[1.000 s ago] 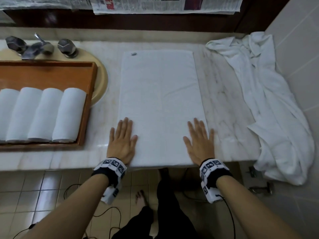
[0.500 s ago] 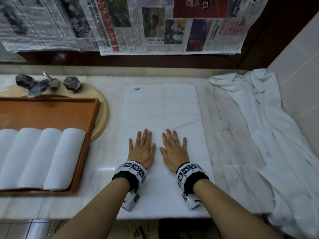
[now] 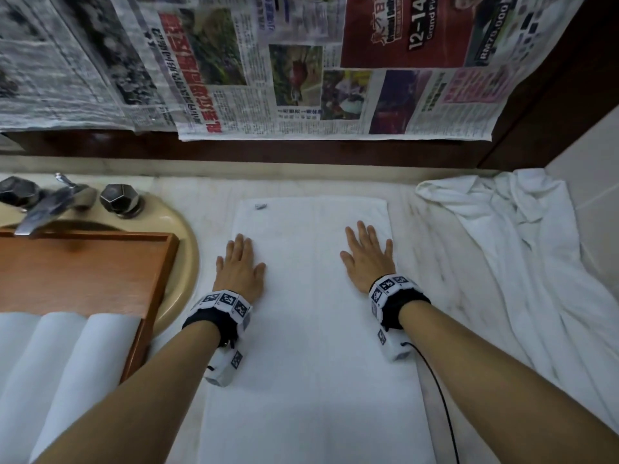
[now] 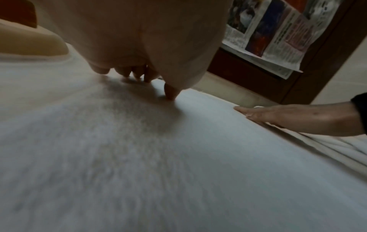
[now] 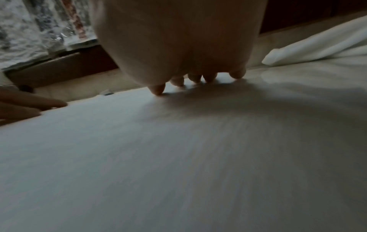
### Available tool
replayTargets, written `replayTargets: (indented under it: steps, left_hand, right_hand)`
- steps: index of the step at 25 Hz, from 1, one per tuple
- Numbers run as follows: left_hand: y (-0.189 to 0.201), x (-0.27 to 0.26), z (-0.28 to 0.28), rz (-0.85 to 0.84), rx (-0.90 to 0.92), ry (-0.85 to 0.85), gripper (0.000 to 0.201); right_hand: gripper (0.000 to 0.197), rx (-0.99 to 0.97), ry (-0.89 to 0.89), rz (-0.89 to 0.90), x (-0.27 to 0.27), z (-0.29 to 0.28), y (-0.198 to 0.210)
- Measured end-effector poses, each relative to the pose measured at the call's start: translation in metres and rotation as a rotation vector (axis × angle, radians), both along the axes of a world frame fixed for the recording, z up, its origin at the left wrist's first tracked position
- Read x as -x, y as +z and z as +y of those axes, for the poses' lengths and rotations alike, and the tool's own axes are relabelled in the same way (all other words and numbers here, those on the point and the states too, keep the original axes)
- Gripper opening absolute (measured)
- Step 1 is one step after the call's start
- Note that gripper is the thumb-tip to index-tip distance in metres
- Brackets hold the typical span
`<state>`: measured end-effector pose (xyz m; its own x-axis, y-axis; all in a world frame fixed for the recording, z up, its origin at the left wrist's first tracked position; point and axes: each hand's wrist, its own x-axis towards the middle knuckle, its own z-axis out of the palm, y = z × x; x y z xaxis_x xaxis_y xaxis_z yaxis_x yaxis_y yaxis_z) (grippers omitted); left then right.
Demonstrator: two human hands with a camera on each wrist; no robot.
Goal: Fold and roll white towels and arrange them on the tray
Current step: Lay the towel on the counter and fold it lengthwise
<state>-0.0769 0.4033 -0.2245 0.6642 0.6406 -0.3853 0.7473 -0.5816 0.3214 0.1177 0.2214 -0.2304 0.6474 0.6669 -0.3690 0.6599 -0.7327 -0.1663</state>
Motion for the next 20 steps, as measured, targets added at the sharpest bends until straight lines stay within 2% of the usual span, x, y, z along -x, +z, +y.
replayTargets:
  steps: [4,11,15,18,20]
  left_hand:
    - [-0.001,-0.012,0.015,-0.059,0.02,0.03,0.062]
    - [-0.002,-0.017,0.022,-0.033,0.013,0.04,0.063]
    - [-0.005,-0.015,0.023,-0.042,0.017,0.051,0.063]
    - [-0.003,-0.017,0.025,-0.03,0.019,0.059,0.062]
    - [0.007,-0.018,0.024,-0.014,0.011,0.06,0.058]
  right_hand:
    - [0.056,0.0,-0.077,-0.029,-0.062,0.016,0.0]
    - [0.049,-0.051,-0.026,-0.163,-0.123,0.026,0.021]
    - [0.024,-0.055,0.043,-0.105,-0.135,0.031,0.04]
    - [0.018,-0.115,-0.006,-0.057,-0.126,0.033,0.061]
    - [0.023,-0.169,-0.049,0.066,-0.111,0.036,0.08]
